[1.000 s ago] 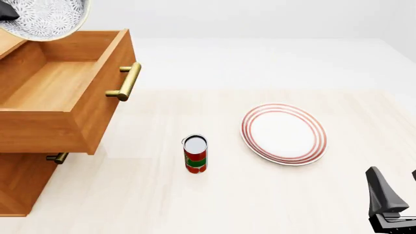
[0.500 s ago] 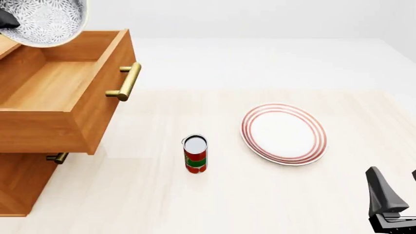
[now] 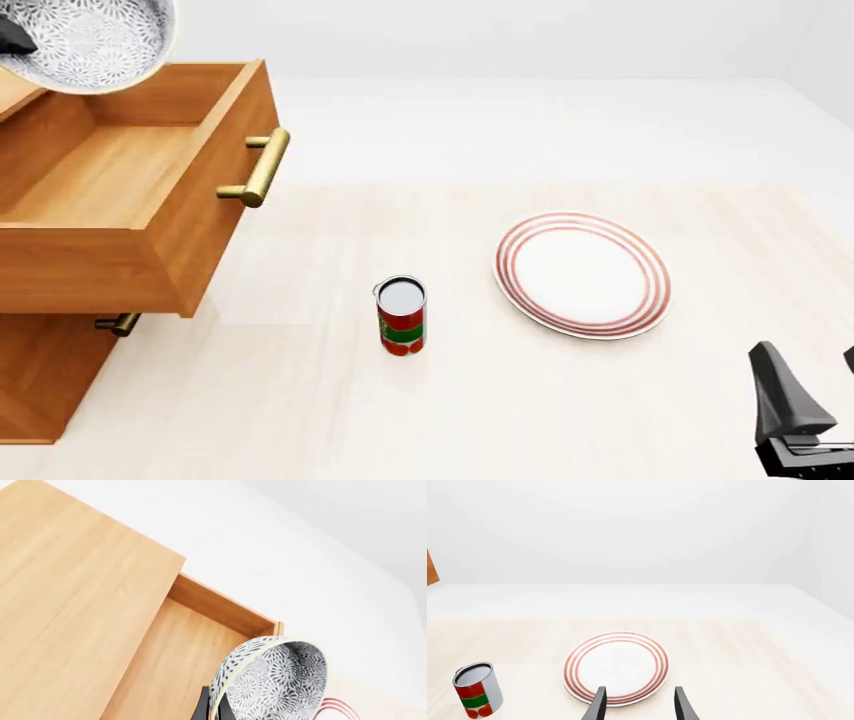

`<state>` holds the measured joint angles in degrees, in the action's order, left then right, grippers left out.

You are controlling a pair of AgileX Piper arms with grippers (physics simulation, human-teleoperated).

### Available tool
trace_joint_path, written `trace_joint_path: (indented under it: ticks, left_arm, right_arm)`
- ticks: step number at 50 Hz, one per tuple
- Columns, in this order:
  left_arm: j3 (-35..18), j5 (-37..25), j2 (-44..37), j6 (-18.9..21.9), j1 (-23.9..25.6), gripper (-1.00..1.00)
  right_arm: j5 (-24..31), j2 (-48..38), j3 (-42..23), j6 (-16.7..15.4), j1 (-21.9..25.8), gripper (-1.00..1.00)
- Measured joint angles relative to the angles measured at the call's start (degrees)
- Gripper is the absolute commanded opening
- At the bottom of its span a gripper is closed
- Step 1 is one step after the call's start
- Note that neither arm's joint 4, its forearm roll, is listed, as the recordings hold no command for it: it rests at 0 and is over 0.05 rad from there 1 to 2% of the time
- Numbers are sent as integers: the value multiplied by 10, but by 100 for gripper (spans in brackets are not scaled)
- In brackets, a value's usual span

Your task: Put the bowl in the top drawer of the cabinet.

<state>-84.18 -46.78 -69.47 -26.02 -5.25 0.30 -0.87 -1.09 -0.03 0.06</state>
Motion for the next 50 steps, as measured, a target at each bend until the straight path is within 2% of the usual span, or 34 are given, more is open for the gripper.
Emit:
trace_joint_path:
  ticks: [29, 50]
  left_arm:
    - [-7, -19, -18, 21, -13, -100]
    - [14, -16, -17, 29, -24, -100]
  right_arm:
    - [-5, -4, 1, 0, 0, 100]
    - [-6, -3, 4, 0, 0, 100]
